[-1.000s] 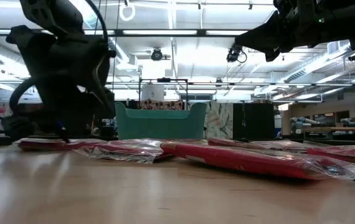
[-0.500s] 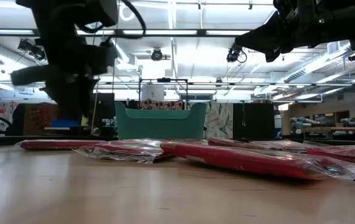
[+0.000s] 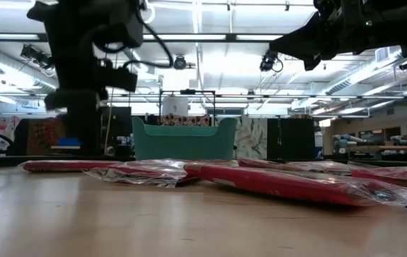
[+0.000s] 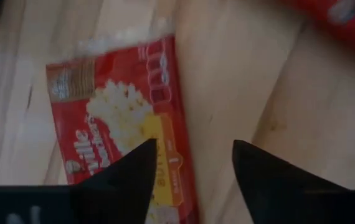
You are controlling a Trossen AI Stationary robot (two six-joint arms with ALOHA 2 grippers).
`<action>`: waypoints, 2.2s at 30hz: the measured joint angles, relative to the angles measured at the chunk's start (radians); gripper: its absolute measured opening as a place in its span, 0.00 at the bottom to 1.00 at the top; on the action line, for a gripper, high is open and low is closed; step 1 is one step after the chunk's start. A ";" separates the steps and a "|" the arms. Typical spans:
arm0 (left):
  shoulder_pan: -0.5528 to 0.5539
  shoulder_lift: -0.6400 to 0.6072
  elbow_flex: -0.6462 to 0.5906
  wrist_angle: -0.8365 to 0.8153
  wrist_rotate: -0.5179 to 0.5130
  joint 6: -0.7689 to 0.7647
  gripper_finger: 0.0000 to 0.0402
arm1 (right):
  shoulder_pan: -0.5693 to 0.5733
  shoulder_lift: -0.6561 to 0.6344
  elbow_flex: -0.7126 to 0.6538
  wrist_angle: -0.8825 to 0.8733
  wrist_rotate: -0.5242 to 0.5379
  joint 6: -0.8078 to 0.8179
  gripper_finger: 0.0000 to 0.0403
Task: Sort popcorn bags into baskets
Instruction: Put the popcorn bag into the green bin
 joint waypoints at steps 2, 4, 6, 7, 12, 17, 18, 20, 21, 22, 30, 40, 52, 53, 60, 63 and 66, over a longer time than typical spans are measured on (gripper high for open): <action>0.000 0.032 0.000 -0.007 -0.009 -0.004 0.60 | 0.000 0.000 0.000 -0.002 0.000 0.000 0.03; 0.000 0.058 0.000 -0.007 -0.012 -0.004 0.64 | 0.000 0.000 0.000 -0.003 0.000 0.000 0.03; 0.000 0.082 0.000 -0.018 -0.012 -0.001 0.66 | 0.000 0.000 0.000 -0.003 0.000 0.000 0.03; 0.000 0.091 0.000 -0.019 -0.012 0.000 0.66 | 0.000 0.000 0.000 -0.003 0.000 0.000 0.03; 0.001 0.124 0.003 -0.072 -0.043 -0.004 0.64 | 0.000 0.000 0.000 -0.002 -0.001 0.000 0.03; 0.001 0.125 -0.009 -0.077 -0.063 -0.003 0.57 | 0.000 0.000 0.000 -0.003 -0.002 0.000 0.03; 0.001 0.125 -0.014 -0.075 -0.065 -0.003 0.55 | 0.000 0.000 0.000 -0.003 -0.002 0.000 0.03; 0.001 0.123 -0.035 -0.066 -0.069 -0.004 0.50 | 0.000 0.000 0.000 -0.003 -0.003 0.001 0.03; 0.001 0.123 -0.045 -0.057 -0.072 -0.004 0.47 | 0.000 0.000 0.000 -0.003 -0.004 0.000 0.03; 0.001 0.122 -0.053 -0.051 -0.072 -0.004 0.44 | 0.000 0.000 0.000 -0.003 -0.004 0.000 0.03; 0.001 0.126 -0.065 -0.051 -0.101 -0.002 0.11 | 0.000 0.000 0.000 -0.003 -0.004 0.000 0.03; 0.001 0.046 -0.017 -0.116 -0.125 0.120 0.01 | 0.000 0.000 0.000 -0.003 -0.005 0.001 0.03; 0.017 -0.020 0.262 -0.253 -0.279 0.304 0.00 | 0.000 0.000 0.000 0.002 -0.004 0.001 0.03; 0.028 -0.020 0.285 -0.251 -0.283 0.323 0.00 | 0.000 0.000 0.000 0.002 -0.004 0.001 0.03; 0.134 -0.021 0.385 -0.145 -0.326 0.571 0.00 | 0.000 0.000 0.000 0.004 -0.004 0.001 0.03; 0.198 -0.021 0.386 -0.060 -0.321 0.701 0.00 | 0.000 0.000 0.000 0.004 -0.004 0.000 0.03; 0.268 -0.012 0.386 0.007 -0.317 0.802 0.00 | 0.000 0.000 0.000 0.004 -0.004 0.000 0.03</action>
